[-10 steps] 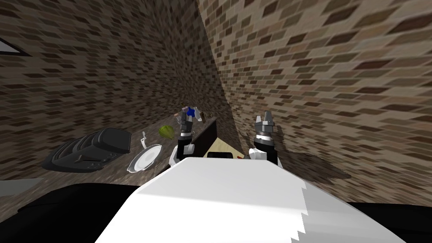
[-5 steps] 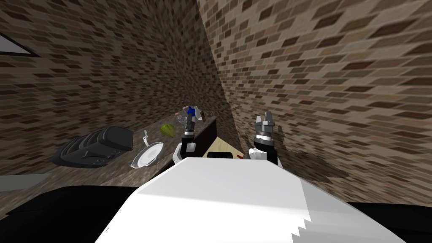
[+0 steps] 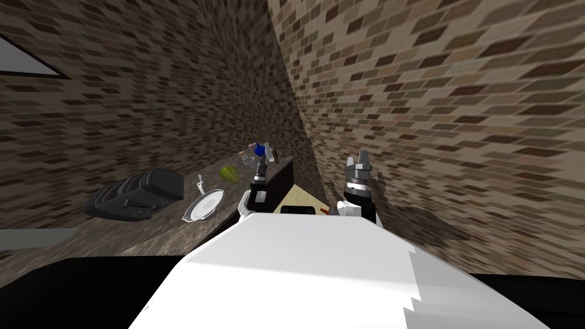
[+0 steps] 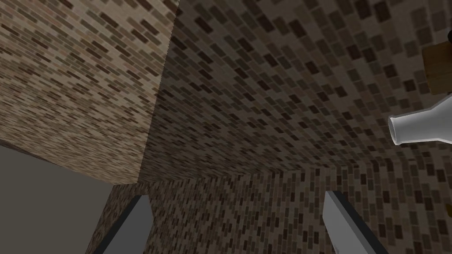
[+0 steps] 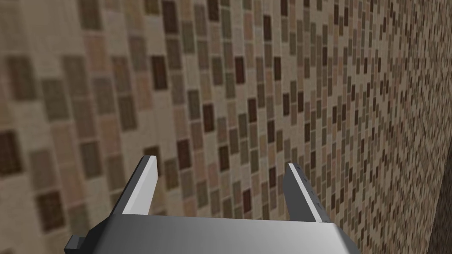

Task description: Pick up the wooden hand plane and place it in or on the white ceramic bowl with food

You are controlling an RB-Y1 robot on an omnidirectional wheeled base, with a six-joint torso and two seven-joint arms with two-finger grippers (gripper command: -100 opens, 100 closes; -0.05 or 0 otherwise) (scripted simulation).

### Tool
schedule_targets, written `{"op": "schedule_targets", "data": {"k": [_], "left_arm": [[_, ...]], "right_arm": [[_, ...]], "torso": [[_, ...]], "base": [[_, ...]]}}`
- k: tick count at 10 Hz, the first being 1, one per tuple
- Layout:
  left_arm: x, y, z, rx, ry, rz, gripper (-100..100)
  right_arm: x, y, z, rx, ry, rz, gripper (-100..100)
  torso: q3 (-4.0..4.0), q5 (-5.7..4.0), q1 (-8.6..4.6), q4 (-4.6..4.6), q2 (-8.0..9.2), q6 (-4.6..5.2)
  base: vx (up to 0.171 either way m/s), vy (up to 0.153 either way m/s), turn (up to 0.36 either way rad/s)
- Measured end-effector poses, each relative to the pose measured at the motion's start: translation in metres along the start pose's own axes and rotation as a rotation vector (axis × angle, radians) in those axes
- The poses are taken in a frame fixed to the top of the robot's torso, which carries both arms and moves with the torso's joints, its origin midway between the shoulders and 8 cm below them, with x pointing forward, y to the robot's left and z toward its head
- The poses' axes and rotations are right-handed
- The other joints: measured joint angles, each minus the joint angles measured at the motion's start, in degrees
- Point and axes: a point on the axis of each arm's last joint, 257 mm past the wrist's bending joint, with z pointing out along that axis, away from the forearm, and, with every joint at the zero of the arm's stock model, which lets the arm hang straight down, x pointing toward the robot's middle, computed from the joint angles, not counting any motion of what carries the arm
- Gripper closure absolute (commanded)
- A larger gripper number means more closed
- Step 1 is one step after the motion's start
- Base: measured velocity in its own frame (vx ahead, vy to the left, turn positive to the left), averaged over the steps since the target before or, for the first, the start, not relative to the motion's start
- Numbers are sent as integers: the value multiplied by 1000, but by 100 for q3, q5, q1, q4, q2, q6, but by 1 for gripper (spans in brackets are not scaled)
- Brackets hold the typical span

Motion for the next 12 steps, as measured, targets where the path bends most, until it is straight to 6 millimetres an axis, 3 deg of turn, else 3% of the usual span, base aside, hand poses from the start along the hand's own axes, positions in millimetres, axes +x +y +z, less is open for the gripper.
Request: {"op": "schedule_targets", "data": {"k": [12], "left_arm": [[57, 81, 20, -110, 173, 240, -100]], "right_arm": [[0, 0, 0, 0, 0, 0, 0]], "torso": [[-8, 1, 4, -3, -14, -1]], "base": [[-24, 6, 20]]}}
